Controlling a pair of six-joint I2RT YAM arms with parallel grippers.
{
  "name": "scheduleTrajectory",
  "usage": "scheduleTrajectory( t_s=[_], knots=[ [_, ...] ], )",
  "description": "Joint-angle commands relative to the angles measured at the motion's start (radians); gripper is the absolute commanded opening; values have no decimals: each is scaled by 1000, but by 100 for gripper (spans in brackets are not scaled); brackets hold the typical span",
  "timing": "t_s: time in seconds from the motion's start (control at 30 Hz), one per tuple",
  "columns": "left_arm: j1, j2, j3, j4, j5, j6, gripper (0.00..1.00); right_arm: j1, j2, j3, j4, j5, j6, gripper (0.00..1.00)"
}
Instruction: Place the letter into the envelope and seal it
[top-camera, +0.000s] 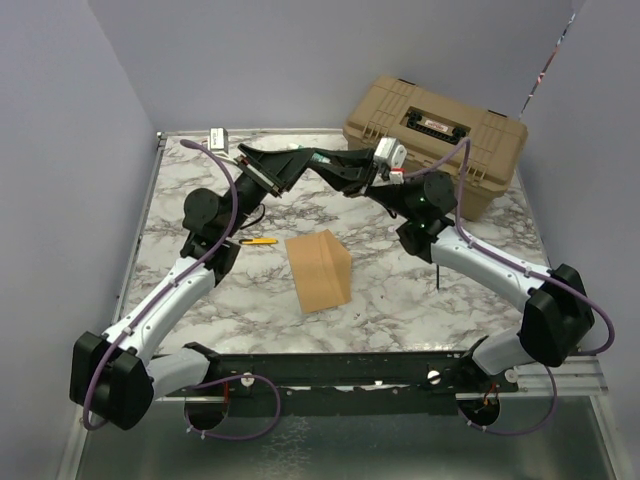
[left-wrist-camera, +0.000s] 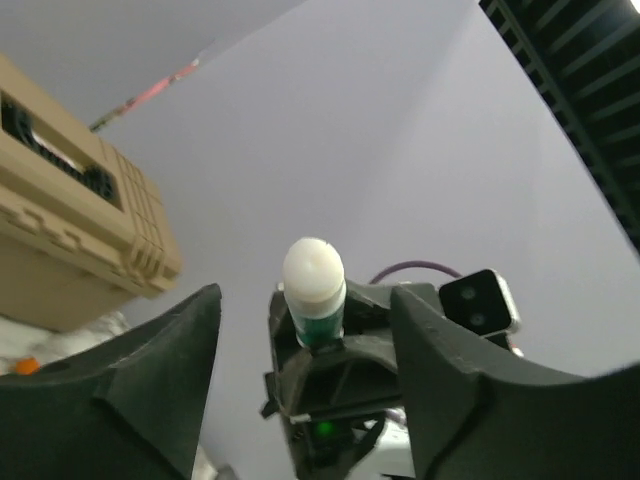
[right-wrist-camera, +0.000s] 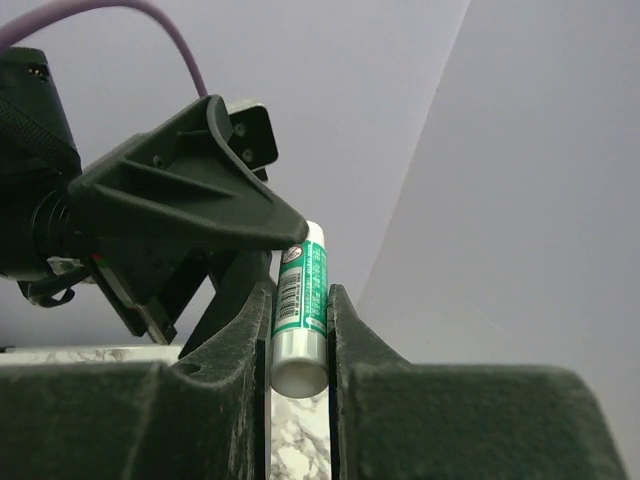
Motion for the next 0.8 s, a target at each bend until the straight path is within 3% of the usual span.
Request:
scheduleTrajectory(
  t_s=[0.0, 0.1, 0.23, 0.4, 0.57, 0.67, 0.77],
  knots=[
    [0, -65, 9, -133, -21, 94, 80, -21, -43, 17, -47, 39, 105, 1],
    [30, -91, 10, -186, 18, 95, 94, -61, -60, 63, -193, -55, 168, 1],
    [80, -74, 28, -220, 134, 37, 96, -108, -77, 105, -353, -176, 199, 1],
    [97, 57, 96, -184, 395, -87, 93, -151, -64, 200, -563, -317, 223, 1],
    [105, 71, 57, -90, 413, -170, 92, -168, -54, 219, -605, -369, 273, 1],
    [109, 75, 53, -86, 414, -200, 83, -169, -51, 217, -623, -385, 275, 1],
    [116, 72, 48, -63, 411, -219, 83, -174, -41, 227, -673, -396, 256, 1]
  ],
)
